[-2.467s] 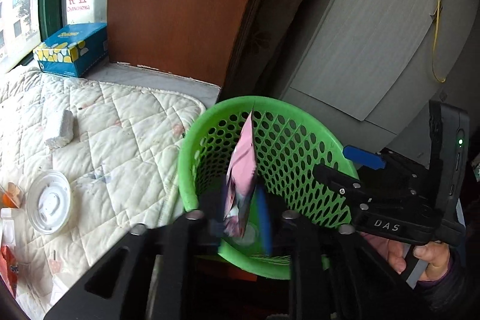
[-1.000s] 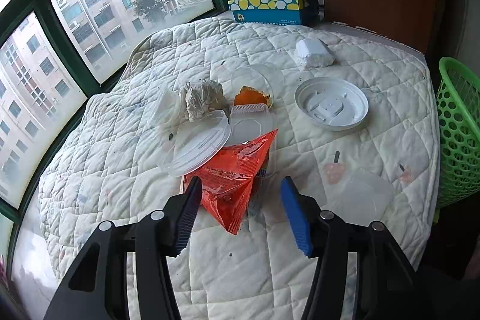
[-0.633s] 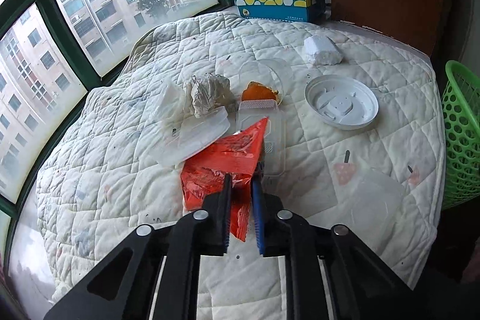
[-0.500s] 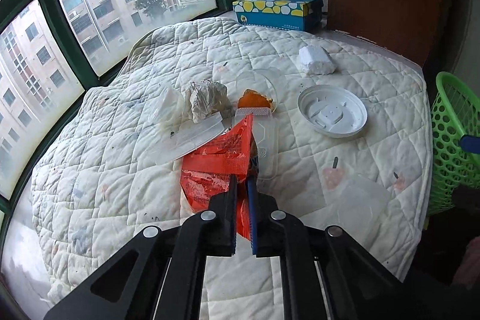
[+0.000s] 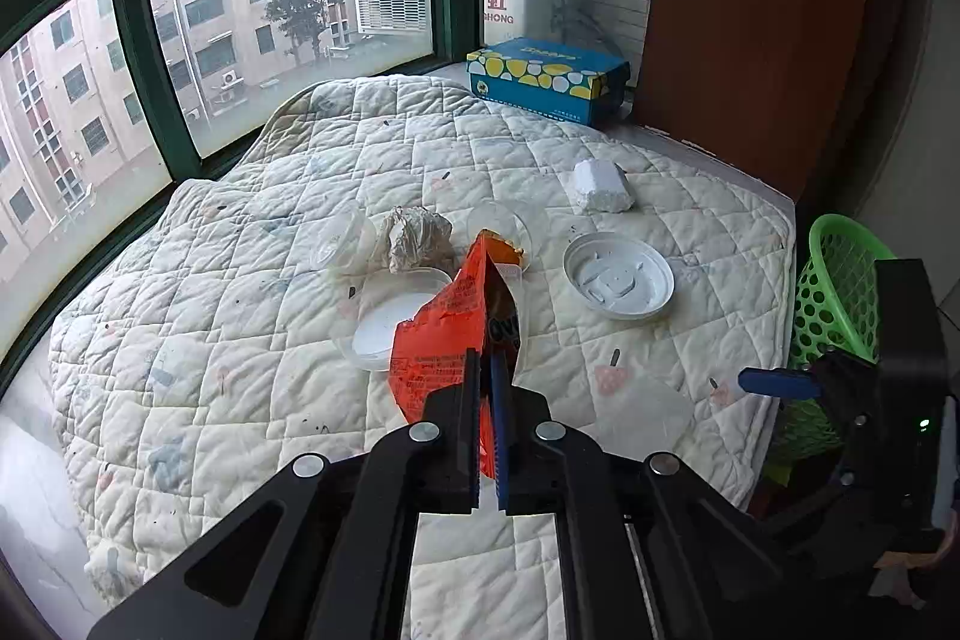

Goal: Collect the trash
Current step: 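Grasp the clear rectangular container with the right gripper while the left holds the wrapper, then drop the wrapper and container into the green basket, opening both grippers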

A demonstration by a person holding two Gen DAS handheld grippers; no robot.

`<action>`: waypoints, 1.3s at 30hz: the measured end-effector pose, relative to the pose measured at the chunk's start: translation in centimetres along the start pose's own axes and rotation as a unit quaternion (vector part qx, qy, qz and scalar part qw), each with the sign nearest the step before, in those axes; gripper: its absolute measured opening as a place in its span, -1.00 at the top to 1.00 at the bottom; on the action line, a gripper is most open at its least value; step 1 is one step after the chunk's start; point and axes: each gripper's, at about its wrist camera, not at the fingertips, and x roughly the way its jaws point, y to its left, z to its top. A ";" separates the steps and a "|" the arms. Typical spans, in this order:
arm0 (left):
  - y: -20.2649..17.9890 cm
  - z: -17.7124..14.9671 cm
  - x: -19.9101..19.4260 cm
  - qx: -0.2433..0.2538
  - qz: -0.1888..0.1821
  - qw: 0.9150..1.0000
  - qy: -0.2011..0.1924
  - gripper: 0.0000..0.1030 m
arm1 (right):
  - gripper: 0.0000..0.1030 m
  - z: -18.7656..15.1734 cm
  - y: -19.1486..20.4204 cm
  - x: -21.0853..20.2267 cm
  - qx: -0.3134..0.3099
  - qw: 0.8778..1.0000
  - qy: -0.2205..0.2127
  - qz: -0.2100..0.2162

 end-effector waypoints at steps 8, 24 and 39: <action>0.7 0.6 -1.6 -0.006 0.000 1.000 -0.018 0.93 | -0.91 0.6 1.3 3.2 -0.025 0.999 0.020 -0.016; -1.1 1.1 -1.3 0.002 -0.013 1.000 -0.020 0.93 | -0.58 0.6 -0.1 0.7 0.000 1.000 -0.003 -0.001; -10.3 4.2 -0.5 0.071 -0.092 0.993 -0.034 0.93 | -0.59 -2.8 -11.4 -8.7 0.121 0.987 -0.057 -0.091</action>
